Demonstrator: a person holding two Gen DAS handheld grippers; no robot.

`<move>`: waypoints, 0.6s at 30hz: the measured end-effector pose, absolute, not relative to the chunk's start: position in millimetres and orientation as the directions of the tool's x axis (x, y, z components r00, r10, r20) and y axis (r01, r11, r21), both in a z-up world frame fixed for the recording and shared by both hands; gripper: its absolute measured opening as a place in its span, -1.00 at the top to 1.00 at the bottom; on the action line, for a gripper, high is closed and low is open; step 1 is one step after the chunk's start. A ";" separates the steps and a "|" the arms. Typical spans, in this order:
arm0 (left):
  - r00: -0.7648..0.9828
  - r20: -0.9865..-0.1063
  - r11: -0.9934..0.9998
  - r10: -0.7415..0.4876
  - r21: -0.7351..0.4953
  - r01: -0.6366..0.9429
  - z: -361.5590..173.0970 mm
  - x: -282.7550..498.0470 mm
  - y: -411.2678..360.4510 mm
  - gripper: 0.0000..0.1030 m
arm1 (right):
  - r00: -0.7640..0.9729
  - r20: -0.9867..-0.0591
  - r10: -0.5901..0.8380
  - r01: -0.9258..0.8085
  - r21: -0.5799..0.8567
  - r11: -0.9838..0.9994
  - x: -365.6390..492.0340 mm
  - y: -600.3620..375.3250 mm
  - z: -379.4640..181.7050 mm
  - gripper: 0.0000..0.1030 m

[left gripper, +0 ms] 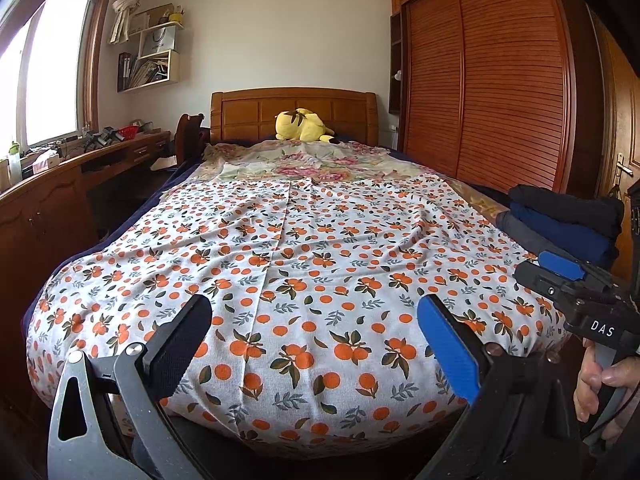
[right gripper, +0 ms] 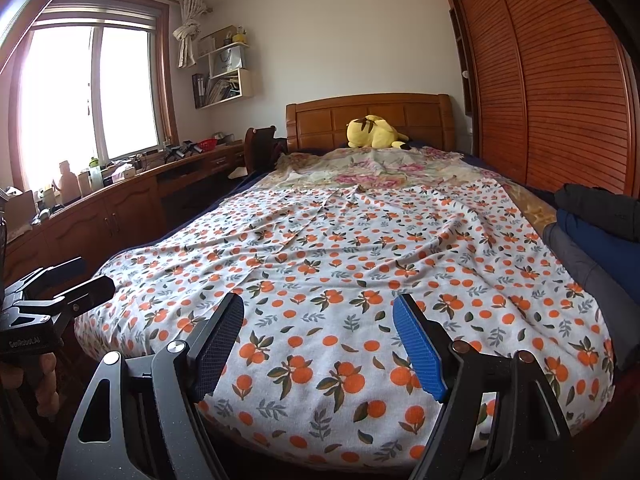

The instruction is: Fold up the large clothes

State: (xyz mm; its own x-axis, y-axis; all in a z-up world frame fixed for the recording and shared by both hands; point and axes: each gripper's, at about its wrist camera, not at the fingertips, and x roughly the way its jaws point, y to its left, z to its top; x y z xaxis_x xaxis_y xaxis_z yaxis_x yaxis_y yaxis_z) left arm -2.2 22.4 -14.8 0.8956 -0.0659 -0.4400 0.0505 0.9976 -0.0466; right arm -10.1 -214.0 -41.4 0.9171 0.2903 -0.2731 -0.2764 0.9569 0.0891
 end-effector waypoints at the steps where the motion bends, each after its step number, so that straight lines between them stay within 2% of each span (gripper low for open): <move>1: 0.896 -0.439 0.998 -0.066 -0.046 0.050 -14.6 -2.5 22.6 -0.99 | 0.917 -0.273 0.291 -0.276 0.090 0.957 -9.9 -214.2 -41.5 -0.53; 18: 0.899 -0.433 0.998 -0.068 -0.044 0.055 -11.7 -4.3 20.4 -0.99 | 0.923 -0.268 0.277 -0.263 0.084 0.961 -9.0 -214.5 -42.4 -0.53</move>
State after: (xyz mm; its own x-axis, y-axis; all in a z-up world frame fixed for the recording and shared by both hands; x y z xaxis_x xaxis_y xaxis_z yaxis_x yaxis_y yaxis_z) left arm -4.3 20.4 -11.7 0.8988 -0.0685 -0.4330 0.0551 0.9975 -0.0435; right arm -9.0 -214.5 -42.4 0.9228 0.2765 -0.2683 -0.2635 0.9610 0.0842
